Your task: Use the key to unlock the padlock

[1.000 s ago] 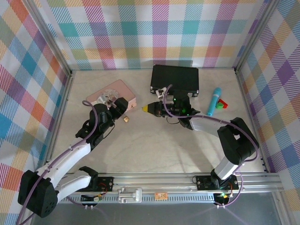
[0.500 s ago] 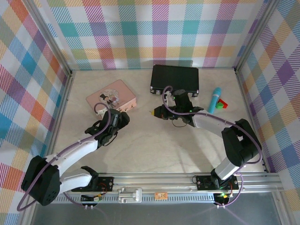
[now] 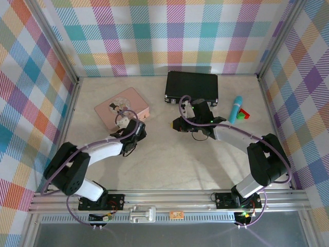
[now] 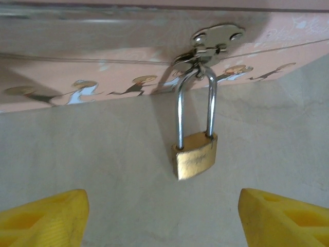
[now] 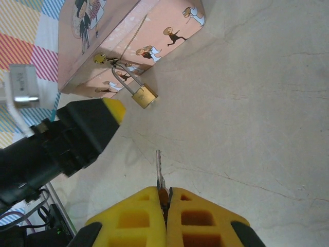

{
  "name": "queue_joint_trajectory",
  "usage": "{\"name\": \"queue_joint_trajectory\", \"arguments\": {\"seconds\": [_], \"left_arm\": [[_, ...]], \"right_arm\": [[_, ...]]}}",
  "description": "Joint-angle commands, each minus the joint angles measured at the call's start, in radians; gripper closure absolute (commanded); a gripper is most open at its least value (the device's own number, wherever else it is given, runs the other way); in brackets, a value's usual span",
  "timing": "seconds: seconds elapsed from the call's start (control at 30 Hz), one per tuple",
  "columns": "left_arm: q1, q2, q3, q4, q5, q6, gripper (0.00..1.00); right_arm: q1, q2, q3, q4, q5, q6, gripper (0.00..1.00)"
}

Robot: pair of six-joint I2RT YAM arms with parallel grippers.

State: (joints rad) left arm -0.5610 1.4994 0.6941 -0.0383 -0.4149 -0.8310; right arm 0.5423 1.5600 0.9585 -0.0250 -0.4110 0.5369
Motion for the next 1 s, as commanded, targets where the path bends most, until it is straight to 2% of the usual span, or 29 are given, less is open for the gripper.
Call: {"name": "queue_joint_trajectory", "arguments": {"seconds": [0.0,0.07,0.2,0.33,0.47,0.57,0.7,0.87,0.97], "left_arm": [[-0.007,0.091,0.030,0.196,-0.034,0.053,0.27],[-0.005,0.154,0.050,0.257,-0.041,0.070,0.31],[-0.001,0.260,0.091,0.314,-0.059,0.079,0.45],[0.002,0.295,0.069,0.396,-0.066,0.079,0.45],[0.016,0.326,0.083,0.399,-0.071,0.085,0.44],[0.033,0.353,0.094,0.400,-0.053,0.087,0.48],[0.052,0.374,0.107,0.375,-0.037,0.090,0.56],[0.068,0.379,0.120,0.357,0.012,0.105,0.74],[0.073,0.369,0.123,0.365,0.067,0.110,0.76]], "right_arm": [[-0.004,-0.030,-0.001,-0.014,-0.004,-0.021,1.00],[-0.004,-0.028,-0.004,-0.011,-0.006,-0.015,1.00],[-0.004,-0.025,-0.005,-0.018,-0.011,-0.004,1.00],[-0.004,-0.029,-0.021,0.008,-0.024,0.014,1.00],[-0.004,-0.015,-0.023,0.022,-0.032,0.023,1.00],[-0.003,0.005,-0.011,0.022,-0.044,0.024,1.00],[-0.004,0.012,-0.004,0.025,-0.043,0.023,1.00],[-0.003,0.026,0.005,0.028,-0.046,0.022,1.00],[-0.004,0.047,0.014,0.032,-0.054,0.028,1.00]]}}
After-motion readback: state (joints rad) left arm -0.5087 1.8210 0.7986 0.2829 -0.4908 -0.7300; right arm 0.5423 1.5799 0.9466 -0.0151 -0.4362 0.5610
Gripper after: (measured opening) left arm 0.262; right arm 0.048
